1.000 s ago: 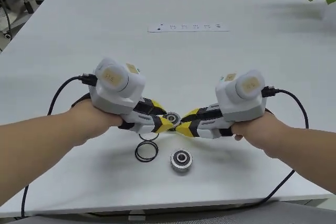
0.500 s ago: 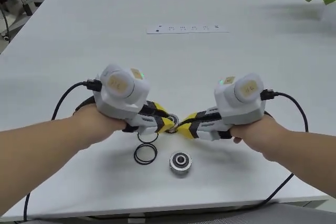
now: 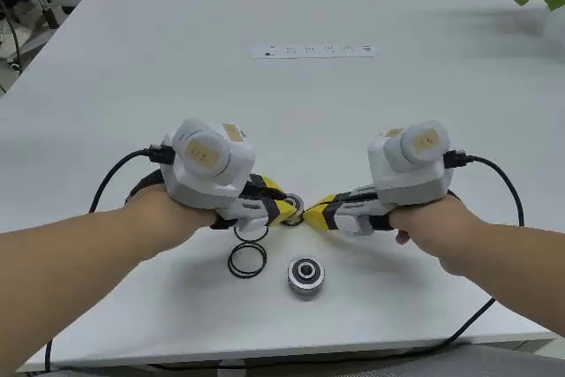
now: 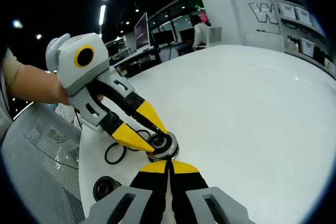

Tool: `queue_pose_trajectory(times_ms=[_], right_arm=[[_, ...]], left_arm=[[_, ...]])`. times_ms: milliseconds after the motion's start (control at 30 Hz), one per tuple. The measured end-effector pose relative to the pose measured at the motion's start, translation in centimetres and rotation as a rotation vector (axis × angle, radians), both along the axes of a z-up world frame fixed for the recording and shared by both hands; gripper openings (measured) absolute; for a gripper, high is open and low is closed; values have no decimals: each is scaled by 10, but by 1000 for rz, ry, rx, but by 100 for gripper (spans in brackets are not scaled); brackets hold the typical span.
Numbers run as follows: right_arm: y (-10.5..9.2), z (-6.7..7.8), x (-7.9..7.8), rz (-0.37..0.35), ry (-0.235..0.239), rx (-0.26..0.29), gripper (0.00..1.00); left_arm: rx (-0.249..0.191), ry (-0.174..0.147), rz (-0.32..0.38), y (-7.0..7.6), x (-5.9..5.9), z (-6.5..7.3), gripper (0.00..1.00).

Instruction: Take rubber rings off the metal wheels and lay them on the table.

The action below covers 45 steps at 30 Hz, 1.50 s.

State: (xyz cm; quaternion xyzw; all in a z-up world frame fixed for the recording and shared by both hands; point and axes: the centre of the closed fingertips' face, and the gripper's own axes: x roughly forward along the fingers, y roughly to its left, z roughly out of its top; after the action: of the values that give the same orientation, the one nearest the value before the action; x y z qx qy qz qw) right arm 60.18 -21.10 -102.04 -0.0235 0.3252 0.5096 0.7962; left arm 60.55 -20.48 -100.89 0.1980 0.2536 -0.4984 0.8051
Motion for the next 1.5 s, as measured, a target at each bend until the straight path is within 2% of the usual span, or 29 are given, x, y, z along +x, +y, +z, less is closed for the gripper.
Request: queue_pose_trajectory(times_ms=[133,300,400,633,933,1267,1433,1500], right_arm=[[-1,2,1,-36,38,31,0],[-4,2,3,-73,64,56,0],[-6,8,8,-118,87,104,0],[-6,14,10,-155,121,167,0],[-4,18,7,-157,139,190,0],[8,25,-5,-115,135,194,0],[13,29,-10,-93,142,213,0],[13,29,-9,-88,132,201,0]], left_arm=[[4,-3,4,1,1,1,13],[-4,-2,17,-1,-1,4,13],[0,-5,18,-2,-2,6,13],[6,-9,25,-2,-2,7,13],[8,-15,34,-2,0,7,13],[8,-18,32,-2,-1,8,12],[10,-19,25,-3,-2,7,13],[7,-17,27,-3,-1,7,13]])
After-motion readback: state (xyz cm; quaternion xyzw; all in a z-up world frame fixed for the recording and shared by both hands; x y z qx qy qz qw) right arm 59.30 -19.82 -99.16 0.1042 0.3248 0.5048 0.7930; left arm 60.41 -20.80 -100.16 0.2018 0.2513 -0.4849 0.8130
